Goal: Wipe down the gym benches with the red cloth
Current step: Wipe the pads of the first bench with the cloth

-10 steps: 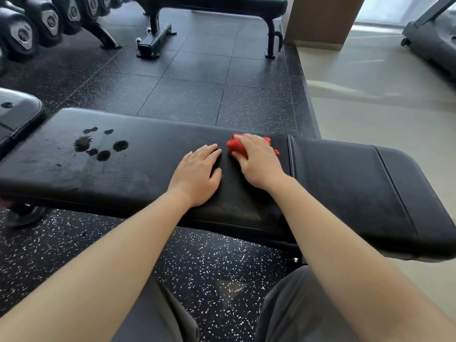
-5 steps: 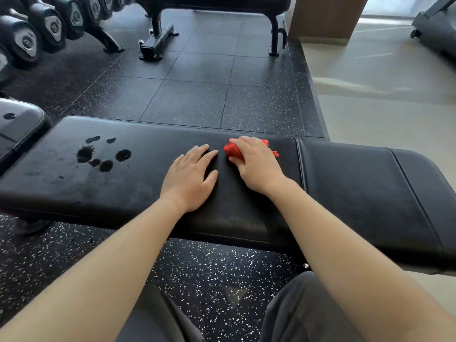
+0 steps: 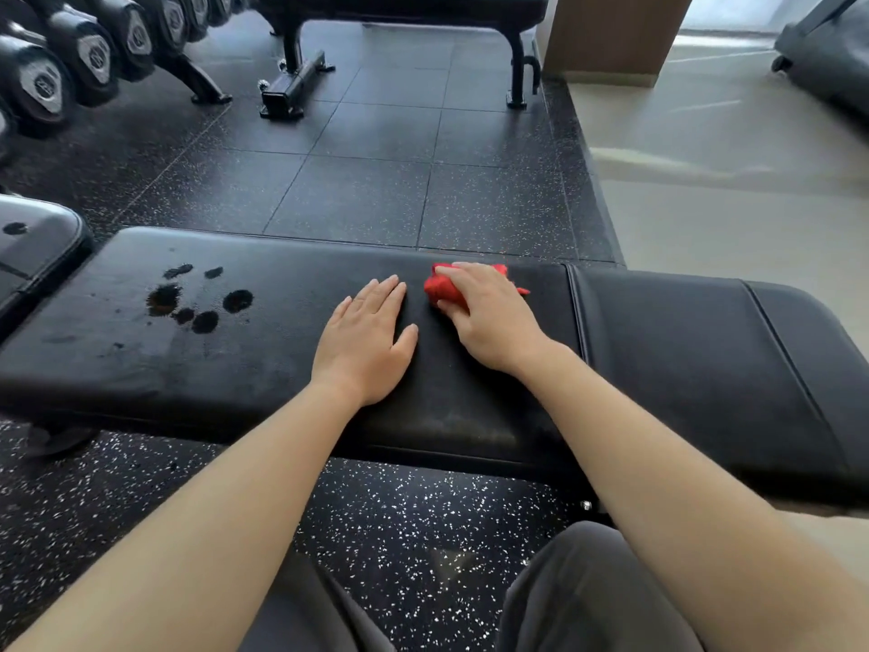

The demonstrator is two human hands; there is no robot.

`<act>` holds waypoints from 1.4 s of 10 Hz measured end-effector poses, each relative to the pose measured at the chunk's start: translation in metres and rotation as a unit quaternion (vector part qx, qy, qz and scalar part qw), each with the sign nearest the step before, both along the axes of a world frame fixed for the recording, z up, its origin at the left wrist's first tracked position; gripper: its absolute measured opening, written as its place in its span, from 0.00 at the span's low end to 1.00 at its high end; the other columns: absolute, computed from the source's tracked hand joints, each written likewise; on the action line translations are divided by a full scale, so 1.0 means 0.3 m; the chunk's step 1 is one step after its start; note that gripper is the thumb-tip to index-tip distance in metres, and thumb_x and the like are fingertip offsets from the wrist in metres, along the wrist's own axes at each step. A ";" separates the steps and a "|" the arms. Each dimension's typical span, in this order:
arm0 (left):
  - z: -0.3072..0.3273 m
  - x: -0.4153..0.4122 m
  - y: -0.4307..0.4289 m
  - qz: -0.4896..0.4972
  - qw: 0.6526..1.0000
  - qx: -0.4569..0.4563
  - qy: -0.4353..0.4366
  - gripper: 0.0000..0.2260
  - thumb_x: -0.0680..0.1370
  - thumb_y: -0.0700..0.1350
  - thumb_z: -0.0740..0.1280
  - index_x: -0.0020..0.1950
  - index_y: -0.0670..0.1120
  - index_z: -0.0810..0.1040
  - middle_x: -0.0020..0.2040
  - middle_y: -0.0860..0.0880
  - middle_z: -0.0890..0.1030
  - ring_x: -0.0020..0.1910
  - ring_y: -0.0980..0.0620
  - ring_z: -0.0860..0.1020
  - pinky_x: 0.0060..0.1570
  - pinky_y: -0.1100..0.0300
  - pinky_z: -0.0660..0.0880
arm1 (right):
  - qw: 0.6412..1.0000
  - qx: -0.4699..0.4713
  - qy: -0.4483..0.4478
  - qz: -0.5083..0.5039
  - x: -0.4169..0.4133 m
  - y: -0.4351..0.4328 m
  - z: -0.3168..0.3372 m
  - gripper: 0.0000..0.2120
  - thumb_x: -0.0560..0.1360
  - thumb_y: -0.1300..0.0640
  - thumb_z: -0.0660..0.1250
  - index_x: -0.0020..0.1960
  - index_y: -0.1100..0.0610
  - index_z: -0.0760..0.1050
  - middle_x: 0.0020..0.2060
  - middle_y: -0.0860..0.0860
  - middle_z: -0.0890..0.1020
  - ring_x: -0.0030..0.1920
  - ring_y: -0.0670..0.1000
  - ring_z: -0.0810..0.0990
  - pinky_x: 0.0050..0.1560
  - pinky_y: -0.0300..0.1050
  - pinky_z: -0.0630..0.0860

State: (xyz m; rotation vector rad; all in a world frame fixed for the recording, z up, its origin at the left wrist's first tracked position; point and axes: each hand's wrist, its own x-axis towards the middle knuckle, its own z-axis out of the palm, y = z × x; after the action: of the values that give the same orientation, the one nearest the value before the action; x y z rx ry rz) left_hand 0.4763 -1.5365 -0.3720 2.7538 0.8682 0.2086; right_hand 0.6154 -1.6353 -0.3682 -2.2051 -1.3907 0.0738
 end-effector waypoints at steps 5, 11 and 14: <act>0.002 -0.001 -0.002 -0.003 1.000 -0.003 -0.009 0.25 0.81 0.52 0.53 0.77 0.49 0.54 0.78 0.55 0.53 0.76 0.56 0.48 0.73 0.58 0.44 | 1.000 -0.024 0.009 -0.003 0.096 0.106 0.008 0.20 0.77 0.53 0.63 0.68 0.56 0.69 0.65 0.54 0.74 0.67 0.55 0.68 0.68 0.43 0.57; -0.002 -0.012 -0.004 -0.010 1.000 -0.014 -0.015 0.25 0.81 0.52 0.53 0.77 0.49 0.54 0.77 0.54 0.53 0.76 0.56 0.49 0.74 0.56 0.45 | 0.988 0.115 0.099 0.030 0.008 -0.237 0.118 0.18 0.76 0.56 0.65 0.65 0.54 0.72 0.61 0.48 0.77 0.61 0.47 0.74 0.66 0.39 0.65; -0.004 -0.004 0.004 -0.007 1.000 -0.009 -0.024 0.24 0.80 0.51 0.54 0.76 0.50 0.56 0.77 0.54 0.55 0.76 0.55 0.51 0.74 0.56 0.47 | 0.998 -0.040 0.027 -0.045 0.146 -0.125 0.020 0.20 0.77 0.52 0.63 0.68 0.56 0.70 0.67 0.57 0.72 0.69 0.56 0.67 0.71 0.45 0.56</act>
State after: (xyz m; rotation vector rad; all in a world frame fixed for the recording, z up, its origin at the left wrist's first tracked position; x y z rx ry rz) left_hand 0.4752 -1.5352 -0.3731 2.7253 0.8337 0.2628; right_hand 0.6593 -1.6728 -0.3622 -2.3121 -1.2785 0.1577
